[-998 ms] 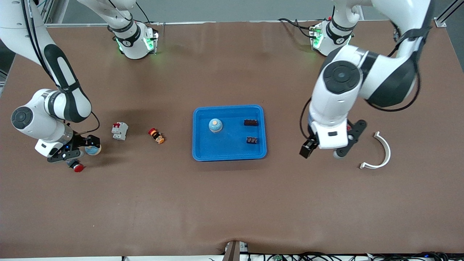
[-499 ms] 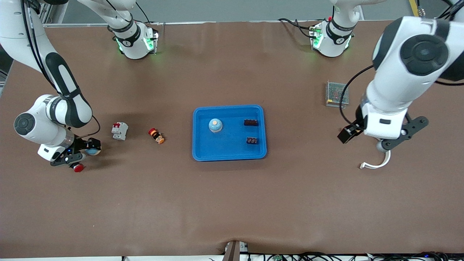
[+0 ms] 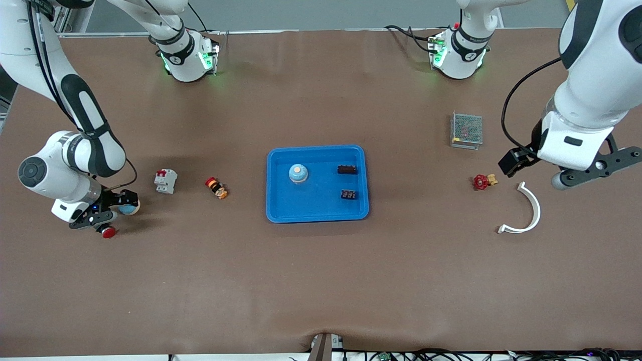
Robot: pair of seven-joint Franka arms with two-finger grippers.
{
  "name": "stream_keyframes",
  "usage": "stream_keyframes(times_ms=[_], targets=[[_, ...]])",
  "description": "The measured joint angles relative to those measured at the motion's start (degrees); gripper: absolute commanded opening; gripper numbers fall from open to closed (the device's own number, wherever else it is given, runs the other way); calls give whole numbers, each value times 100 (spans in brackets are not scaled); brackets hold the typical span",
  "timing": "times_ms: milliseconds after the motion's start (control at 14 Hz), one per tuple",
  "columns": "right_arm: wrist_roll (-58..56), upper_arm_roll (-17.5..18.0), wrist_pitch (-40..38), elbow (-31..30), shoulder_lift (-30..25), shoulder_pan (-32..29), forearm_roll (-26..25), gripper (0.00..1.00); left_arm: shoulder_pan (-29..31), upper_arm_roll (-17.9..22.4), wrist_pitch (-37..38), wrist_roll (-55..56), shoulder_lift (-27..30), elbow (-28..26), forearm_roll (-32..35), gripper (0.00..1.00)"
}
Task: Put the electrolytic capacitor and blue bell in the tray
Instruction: 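Open the left gripper and withdraw while the right gripper grasps the bell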
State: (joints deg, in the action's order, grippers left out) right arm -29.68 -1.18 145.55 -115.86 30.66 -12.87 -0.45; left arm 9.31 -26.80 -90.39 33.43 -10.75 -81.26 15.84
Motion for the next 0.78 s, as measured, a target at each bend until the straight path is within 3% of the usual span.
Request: stream_keyframes(times_ms=[356,641,784], targets=[[-3,19,-7,-17,15,0,0,100,149,-2,198,-423,178,-6,-27,100],[-3,39,-11,-20,23,0,0,77,134,19,259,-763,351,-22,-73,100],[-1,44,-15,-20,24,0,0,64,-13,256,272,-873,458,-56,-271,100]])
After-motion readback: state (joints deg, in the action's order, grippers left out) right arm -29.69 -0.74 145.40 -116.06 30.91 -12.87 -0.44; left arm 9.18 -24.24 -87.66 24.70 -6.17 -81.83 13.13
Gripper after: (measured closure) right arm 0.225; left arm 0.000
